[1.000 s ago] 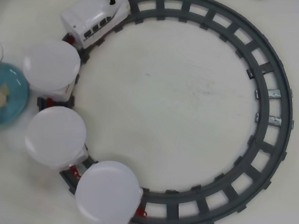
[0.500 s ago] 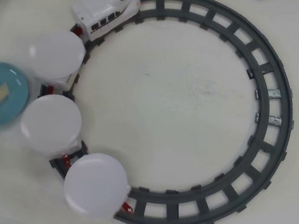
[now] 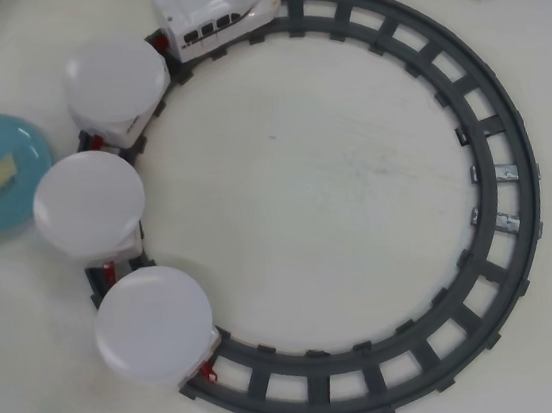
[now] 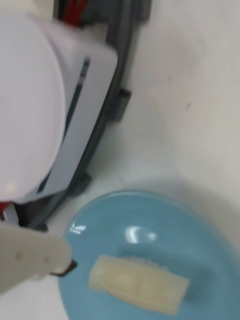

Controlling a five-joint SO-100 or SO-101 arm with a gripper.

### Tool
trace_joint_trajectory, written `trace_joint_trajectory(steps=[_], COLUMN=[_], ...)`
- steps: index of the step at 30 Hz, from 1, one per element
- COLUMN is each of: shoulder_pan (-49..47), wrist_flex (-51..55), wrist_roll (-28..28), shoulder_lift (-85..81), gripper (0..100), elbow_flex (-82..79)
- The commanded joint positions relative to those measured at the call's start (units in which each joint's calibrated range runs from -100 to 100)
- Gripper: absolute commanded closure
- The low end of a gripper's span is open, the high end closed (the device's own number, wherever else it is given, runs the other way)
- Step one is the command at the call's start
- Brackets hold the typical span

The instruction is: Pick up the sushi from the Shinkansen and put it on the blue dish

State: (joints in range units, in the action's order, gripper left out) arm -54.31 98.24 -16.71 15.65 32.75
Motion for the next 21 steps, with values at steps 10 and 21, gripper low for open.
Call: trace_joint_trajectory(steps=[10, 21], shoulder_pan=[-6.43, -11.36], wrist_flex=[-12.25, -27.87], wrist_roll=[5.36, 13.73], shoulder_lift=[-48.37, -81.97], gripper=[79, 79], elbow_flex=[-48.71, -80.91])
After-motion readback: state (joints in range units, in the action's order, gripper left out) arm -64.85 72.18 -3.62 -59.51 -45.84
